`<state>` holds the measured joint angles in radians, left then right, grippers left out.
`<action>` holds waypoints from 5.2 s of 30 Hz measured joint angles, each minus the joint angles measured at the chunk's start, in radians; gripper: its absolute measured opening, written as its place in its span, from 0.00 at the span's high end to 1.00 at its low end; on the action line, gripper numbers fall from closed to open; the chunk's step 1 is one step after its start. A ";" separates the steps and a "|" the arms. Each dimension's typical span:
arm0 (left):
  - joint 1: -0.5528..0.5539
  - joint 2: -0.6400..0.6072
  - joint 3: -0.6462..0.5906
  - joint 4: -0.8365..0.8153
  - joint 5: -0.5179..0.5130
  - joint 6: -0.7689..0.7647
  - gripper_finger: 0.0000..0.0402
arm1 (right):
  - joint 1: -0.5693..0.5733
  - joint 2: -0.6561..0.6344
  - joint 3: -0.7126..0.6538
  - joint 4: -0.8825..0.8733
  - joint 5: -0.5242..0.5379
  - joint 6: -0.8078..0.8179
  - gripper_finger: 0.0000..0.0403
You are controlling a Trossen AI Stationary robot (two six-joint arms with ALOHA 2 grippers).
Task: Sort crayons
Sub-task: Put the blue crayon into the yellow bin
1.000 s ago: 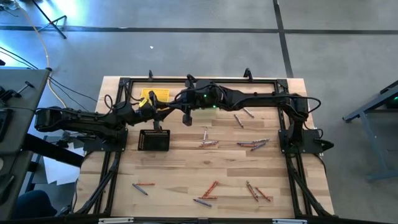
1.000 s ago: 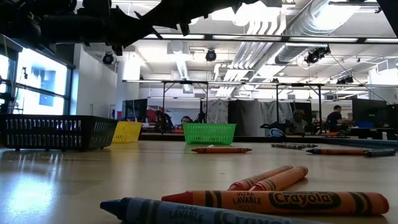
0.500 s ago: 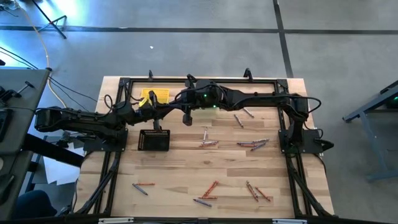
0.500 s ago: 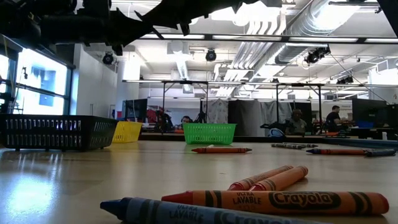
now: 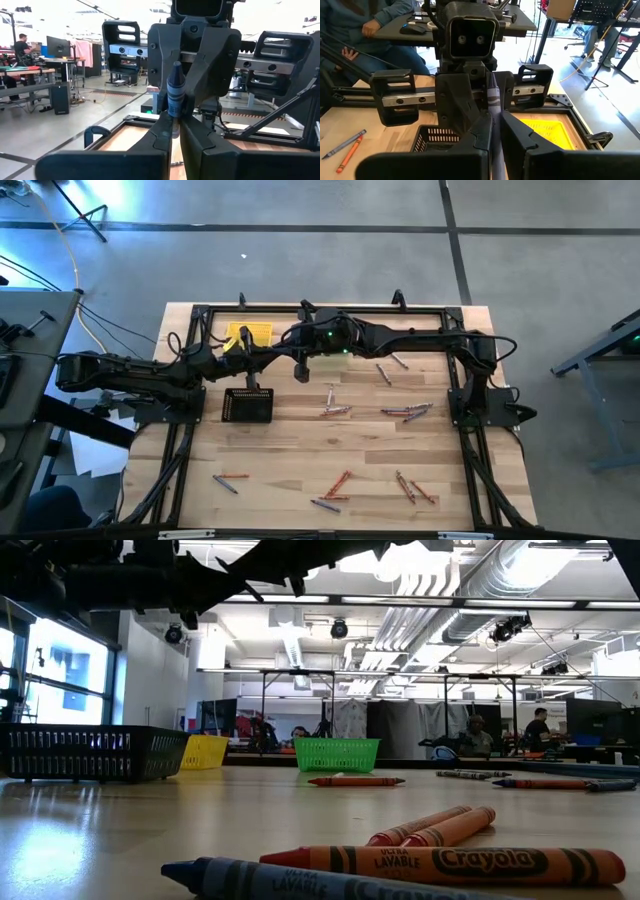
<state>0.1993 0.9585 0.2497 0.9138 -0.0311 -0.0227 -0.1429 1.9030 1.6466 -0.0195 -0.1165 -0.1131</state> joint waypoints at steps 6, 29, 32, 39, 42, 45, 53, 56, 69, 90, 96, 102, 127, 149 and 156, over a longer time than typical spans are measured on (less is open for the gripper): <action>0.000 0.000 0.000 0.005 0.000 -0.001 0.92 | 0.000 0.000 0.000 -0.005 0.000 0.000 0.96; 0.000 0.000 0.000 0.007 0.019 0.016 0.99 | 0.000 0.000 0.000 -0.007 -0.001 0.000 0.96; 0.000 0.000 0.000 0.007 0.021 0.016 0.99 | 0.000 0.000 0.000 -0.014 -0.001 0.000 0.96; 0.000 0.000 0.000 0.006 0.024 0.017 1.00 | 0.000 0.000 0.000 -0.025 -0.002 0.025 0.89; 0.000 0.000 0.000 0.006 0.028 0.020 1.00 | -0.001 0.001 0.000 -0.025 0.000 0.025 0.82; 0.000 0.000 0.000 0.006 0.031 0.021 1.00 | -0.001 0.001 0.000 -0.025 0.003 0.025 0.76; 0.000 0.000 0.000 0.006 0.030 0.020 1.00 | -0.002 0.001 0.000 -0.025 0.003 0.023 0.70; 0.000 0.000 0.000 0.006 0.029 0.020 1.00 | -0.002 0.001 0.000 -0.025 0.003 0.022 0.70; 0.000 0.000 0.001 0.006 0.022 0.020 1.00 | -0.001 0.001 0.000 -0.025 0.042 0.007 0.70; 0.000 0.000 0.001 0.012 0.041 -0.018 0.84 | 0.000 0.002 0.000 -0.025 0.040 0.008 0.70; 0.000 0.000 0.001 0.011 0.027 -0.011 0.74 | 0.000 0.002 0.000 -0.025 0.038 0.011 0.72; 0.000 0.000 0.002 0.009 0.010 0.007 0.84 | 0.000 0.003 0.000 -0.029 0.033 0.026 0.91; 0.020 0.014 0.068 -0.554 -0.018 -0.168 0.85 | -0.052 0.005 -0.078 -0.893 0.266 0.113 0.98; -0.025 0.665 0.587 -1.243 -0.052 -0.049 0.83 | -0.043 -0.169 -0.091 -1.213 0.424 0.221 0.98; -0.032 0.755 0.612 -1.243 -0.053 -0.043 0.83 | -0.042 -0.288 -0.091 -1.299 0.481 0.301 0.98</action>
<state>0.1669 1.7130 0.8619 -0.3290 -0.0837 -0.0654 -0.1851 1.6149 1.5558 -1.3185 0.3644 0.1883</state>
